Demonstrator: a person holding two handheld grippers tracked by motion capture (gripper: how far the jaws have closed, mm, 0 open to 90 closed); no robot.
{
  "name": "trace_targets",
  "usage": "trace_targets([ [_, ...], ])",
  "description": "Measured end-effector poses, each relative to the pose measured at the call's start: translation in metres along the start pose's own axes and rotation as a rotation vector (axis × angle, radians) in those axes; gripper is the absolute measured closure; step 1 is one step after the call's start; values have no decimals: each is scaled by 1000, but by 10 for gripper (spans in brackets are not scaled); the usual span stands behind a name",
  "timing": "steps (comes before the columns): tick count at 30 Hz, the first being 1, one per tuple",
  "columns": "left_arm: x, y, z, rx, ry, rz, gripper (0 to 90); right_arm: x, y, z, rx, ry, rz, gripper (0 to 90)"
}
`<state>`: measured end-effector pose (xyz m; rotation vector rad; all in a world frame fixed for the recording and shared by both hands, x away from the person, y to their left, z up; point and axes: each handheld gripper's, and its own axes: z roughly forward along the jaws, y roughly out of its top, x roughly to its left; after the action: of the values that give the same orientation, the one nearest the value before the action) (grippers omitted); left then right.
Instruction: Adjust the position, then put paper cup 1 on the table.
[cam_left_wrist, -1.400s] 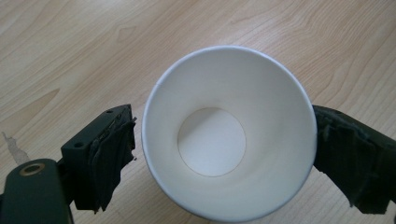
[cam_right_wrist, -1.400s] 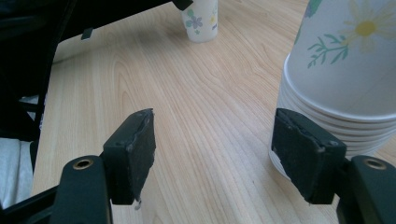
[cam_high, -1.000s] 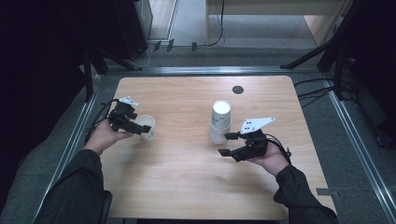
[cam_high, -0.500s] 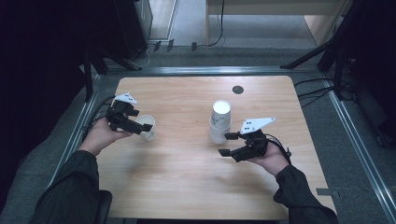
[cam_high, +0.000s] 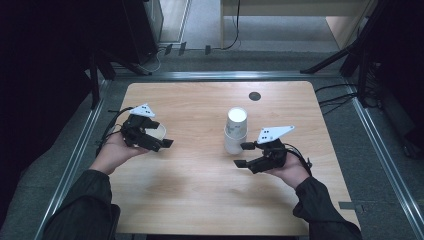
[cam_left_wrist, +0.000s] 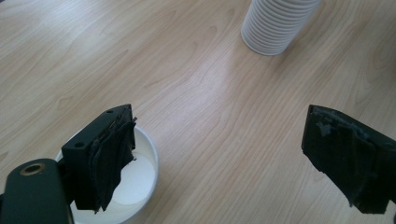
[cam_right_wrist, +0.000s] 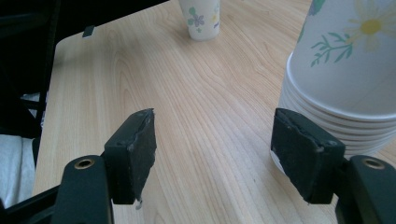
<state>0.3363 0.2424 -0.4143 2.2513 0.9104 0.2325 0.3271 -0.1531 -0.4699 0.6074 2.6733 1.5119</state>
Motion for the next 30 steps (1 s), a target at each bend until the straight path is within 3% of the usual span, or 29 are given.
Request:
trace_targets([
  [16,-37,12,17,-35,-71,34,100,-1,0,-2,-10,-2,3,312],
  [24,-55,9,28,-70,-119,38,101,-3,0,-5,-12,-7,6,321],
  [30,-65,5,36,-69,-143,44,106,-6,-1,-9,-13,-19,6,321],
])
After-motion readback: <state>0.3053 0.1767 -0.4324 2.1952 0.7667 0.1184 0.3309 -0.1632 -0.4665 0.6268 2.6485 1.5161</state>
